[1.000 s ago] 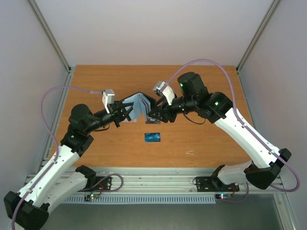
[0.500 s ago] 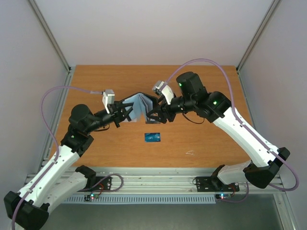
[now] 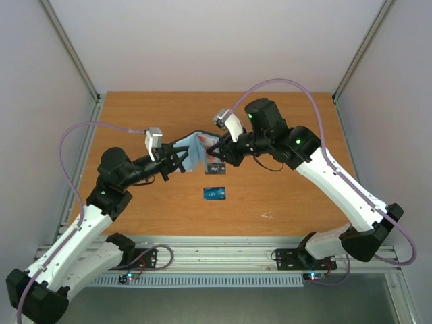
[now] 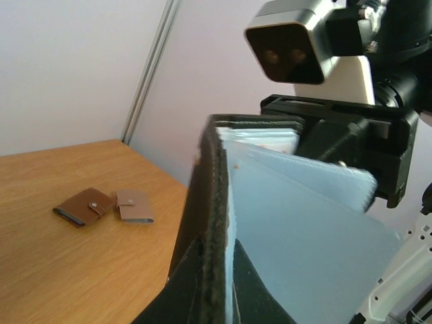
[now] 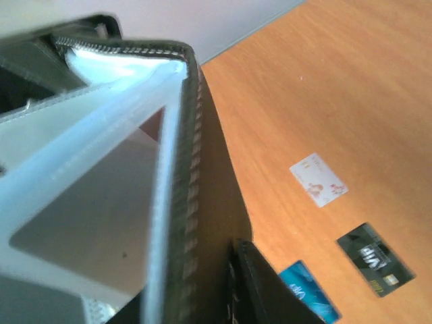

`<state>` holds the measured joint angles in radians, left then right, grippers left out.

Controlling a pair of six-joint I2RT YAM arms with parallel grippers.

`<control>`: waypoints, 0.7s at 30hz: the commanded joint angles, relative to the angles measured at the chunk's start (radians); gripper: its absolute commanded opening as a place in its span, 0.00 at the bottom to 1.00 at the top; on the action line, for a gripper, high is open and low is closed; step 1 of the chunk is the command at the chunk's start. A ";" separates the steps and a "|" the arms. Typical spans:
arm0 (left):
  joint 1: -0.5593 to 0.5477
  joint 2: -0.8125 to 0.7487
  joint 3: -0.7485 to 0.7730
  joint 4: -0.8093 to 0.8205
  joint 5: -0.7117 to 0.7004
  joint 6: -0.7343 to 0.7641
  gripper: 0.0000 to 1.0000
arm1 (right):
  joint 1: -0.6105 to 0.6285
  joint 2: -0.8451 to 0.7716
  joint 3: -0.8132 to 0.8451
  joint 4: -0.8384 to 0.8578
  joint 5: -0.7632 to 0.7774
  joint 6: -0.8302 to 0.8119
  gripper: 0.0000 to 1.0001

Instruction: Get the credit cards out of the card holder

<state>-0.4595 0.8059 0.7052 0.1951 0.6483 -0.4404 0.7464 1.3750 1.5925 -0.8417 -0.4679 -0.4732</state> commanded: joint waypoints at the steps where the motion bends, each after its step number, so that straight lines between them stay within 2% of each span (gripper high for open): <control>1: -0.002 -0.001 -0.009 0.089 -0.020 -0.025 0.00 | 0.007 0.048 0.057 0.049 -0.035 0.049 0.10; 2: -0.002 -0.001 -0.012 0.085 -0.046 -0.036 0.00 | 0.007 0.052 0.063 0.053 -0.033 0.056 0.03; 3: 0.000 -0.003 -0.016 0.078 -0.077 -0.055 0.00 | 0.007 0.052 0.066 0.054 -0.015 0.066 0.01; 4: 0.004 -0.006 -0.021 0.059 -0.135 -0.065 0.07 | 0.007 0.050 0.069 0.049 0.016 0.073 0.01; 6: 0.017 -0.007 -0.027 -0.007 -0.260 -0.107 0.43 | 0.007 0.049 0.086 0.014 0.132 0.091 0.01; 7: 0.023 -0.007 -0.030 -0.044 -0.322 -0.118 0.53 | 0.006 0.052 0.098 -0.031 0.221 0.105 0.01; 8: 0.031 -0.006 -0.035 -0.071 -0.368 -0.124 0.57 | 0.007 0.059 0.112 -0.074 0.325 0.116 0.01; 10: 0.041 -0.007 -0.047 -0.097 -0.412 -0.099 0.57 | 0.007 0.089 0.154 -0.192 0.566 0.149 0.01; 12: 0.042 -0.007 -0.056 -0.104 -0.395 -0.048 0.55 | 0.006 0.134 0.201 -0.309 0.765 0.190 0.01; 14: 0.042 -0.007 -0.057 -0.109 -0.382 -0.020 0.53 | 0.008 0.178 0.248 -0.399 0.885 0.211 0.01; 16: 0.042 -0.004 -0.059 -0.103 -0.361 -0.028 0.50 | 0.013 0.219 0.295 -0.461 0.931 0.226 0.01; 18: 0.042 0.001 -0.064 -0.072 -0.312 -0.025 0.40 | 0.024 0.243 0.322 -0.474 0.912 0.211 0.01; 21: 0.037 0.007 -0.066 -0.008 -0.202 0.002 0.32 | 0.030 0.228 0.295 -0.392 0.742 0.169 0.01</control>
<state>-0.4194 0.8062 0.6487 0.0792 0.3313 -0.4824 0.7551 1.6188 1.8774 -1.2274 0.3183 -0.2886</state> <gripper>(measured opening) 0.353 0.078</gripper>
